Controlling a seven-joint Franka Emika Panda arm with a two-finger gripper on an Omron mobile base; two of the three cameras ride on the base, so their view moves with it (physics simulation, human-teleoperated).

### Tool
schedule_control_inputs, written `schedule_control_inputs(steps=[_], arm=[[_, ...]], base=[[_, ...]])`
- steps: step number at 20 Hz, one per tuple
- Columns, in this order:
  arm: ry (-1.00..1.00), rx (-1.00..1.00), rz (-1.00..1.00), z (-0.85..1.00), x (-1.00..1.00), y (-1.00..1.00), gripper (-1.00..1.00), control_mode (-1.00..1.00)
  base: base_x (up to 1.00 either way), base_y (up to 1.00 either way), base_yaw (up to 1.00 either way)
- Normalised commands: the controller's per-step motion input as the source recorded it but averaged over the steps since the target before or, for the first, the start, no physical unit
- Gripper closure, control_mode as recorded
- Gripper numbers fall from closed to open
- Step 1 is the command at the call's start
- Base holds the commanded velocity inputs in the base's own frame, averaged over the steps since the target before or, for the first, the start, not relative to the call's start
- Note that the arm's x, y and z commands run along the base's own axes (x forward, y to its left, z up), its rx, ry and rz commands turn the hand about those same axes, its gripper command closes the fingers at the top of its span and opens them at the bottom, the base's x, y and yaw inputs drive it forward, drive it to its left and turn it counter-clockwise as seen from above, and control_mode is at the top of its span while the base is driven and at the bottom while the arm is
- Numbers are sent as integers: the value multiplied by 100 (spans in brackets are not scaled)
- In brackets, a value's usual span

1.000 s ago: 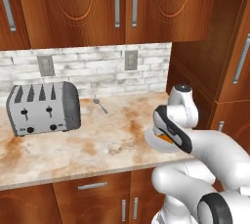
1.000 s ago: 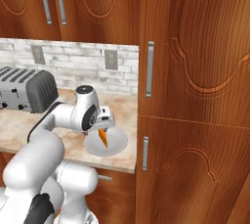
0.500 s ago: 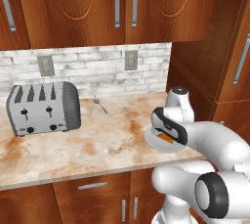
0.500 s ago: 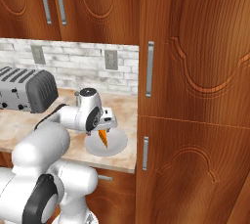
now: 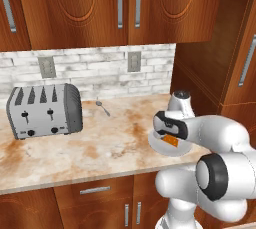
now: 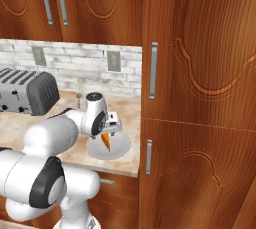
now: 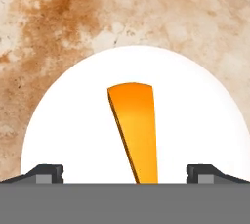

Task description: Pick the cheese from the counter and place it in the microwave. Then turn on the microwave.

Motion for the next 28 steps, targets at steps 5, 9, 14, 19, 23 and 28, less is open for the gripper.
schedule_control_inputs(steps=[5,9,14,19,23,28], arm=[[0,1,0,-20,14,0,-100,-100],[0,0,0,-19,14,0,-100,-100],[0,0,0,-20,15,0,-100,-100],[0,0,0,-20,9,0,-100,-100],[0,0,0,-18,0,0,100,-100],[-2,2,0,-1,-23,1,100,-100]], base=[[0,0,0],[0,0,0],[0,0,0],[0,0,0],[0,0,0],[0,0,0]])
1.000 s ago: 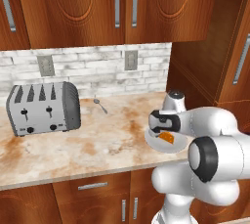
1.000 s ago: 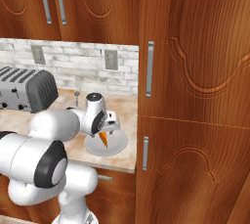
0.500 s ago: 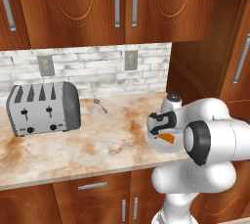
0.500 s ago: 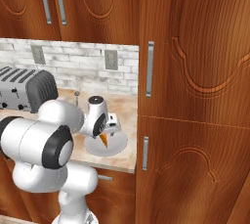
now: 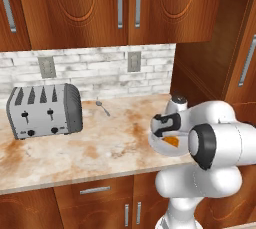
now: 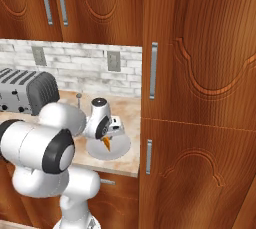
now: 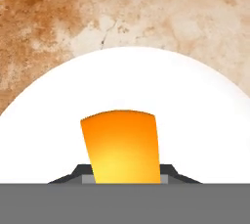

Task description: Pick the cheese from the counter and place it in the microwave. Then turn on the microwave.

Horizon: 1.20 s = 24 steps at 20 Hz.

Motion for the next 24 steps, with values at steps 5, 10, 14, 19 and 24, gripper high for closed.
schedule_control_inputs(steps=[5,10,14,19,24], arm=[[-19,3,0,53,-65,22,100,-100],[-16,2,0,100,-60,32,100,-100],[-5,0,0,100,-69,19,100,-100],[0,0,0,100,-70,15,100,-100],[5,0,0,100,-42,14,100,-100]], base=[[0,0,0],[0,0,0],[0,0,0],[0,0,0],[0,0,0]])
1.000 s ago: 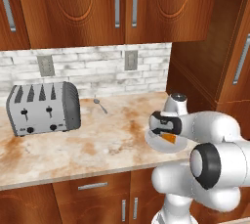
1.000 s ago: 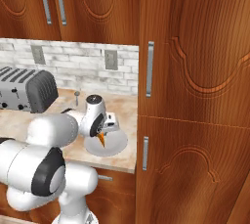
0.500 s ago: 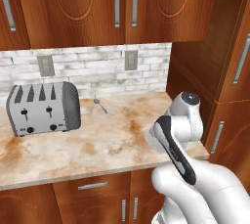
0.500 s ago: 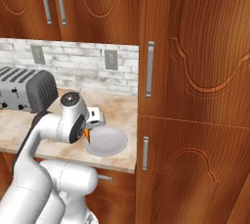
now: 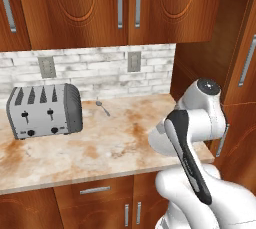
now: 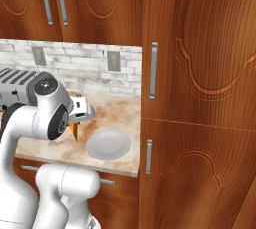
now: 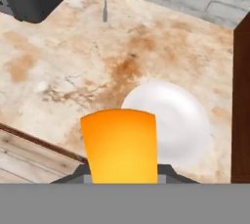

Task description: Pick the cheese from the counter and place it in the microwave. Then turn on the microwave.

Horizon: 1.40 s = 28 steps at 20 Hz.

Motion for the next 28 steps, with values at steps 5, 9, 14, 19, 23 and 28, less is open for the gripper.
schedule_control_inputs(steps=[5,9,14,19,23,28], arm=[[11,0,0,100,-52,1,100,-100],[16,2,-2,75,-75,0,100,-100],[22,0,-6,16,-76,0,100,-100],[20,0,-6,0,-59,-2,100,-100],[0,0,0,0,-35,-1,100,-100],[0,0,0,0,-12,0,100,100]], base=[[0,0,0],[0,0,0],[0,0,0],[0,0,0],[0,0,0],[-73,-3,-4]])
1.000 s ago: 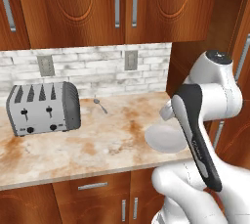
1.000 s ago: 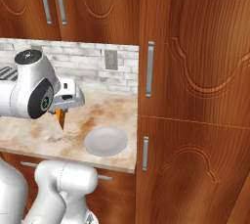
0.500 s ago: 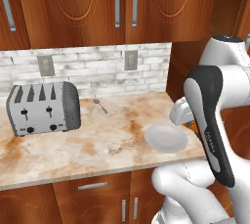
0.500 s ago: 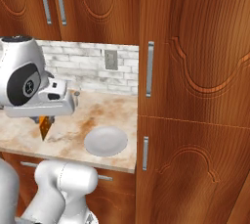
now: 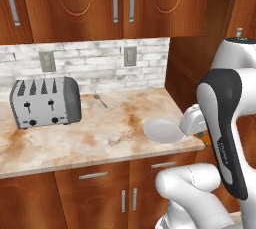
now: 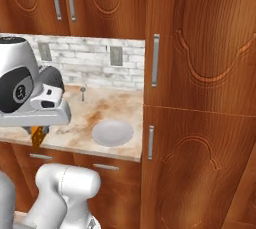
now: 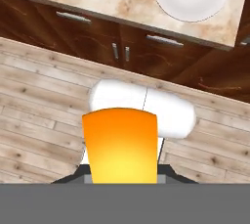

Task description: Pick the cheese from the counter and place it in the microwave. Then turn on the microwave.

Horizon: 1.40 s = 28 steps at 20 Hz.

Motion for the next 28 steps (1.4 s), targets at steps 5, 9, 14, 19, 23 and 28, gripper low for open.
schedule_control_inputs(steps=[5,9,14,19,23,28], arm=[[0,0,0,0,0,0,100,100],[0,0,0,0,0,0,100,100],[0,0,0,0,0,0,100,100],[0,0,0,0,0,0,100,100],[0,0,0,0,0,0,100,100],[0,0,0,0,0,0,100,100]], base=[[-100,-41,-8],[-100,-58,-9],[-100,-81,-9],[-99,-88,-9],[-51,-94,-9],[-4,-89,-14]])
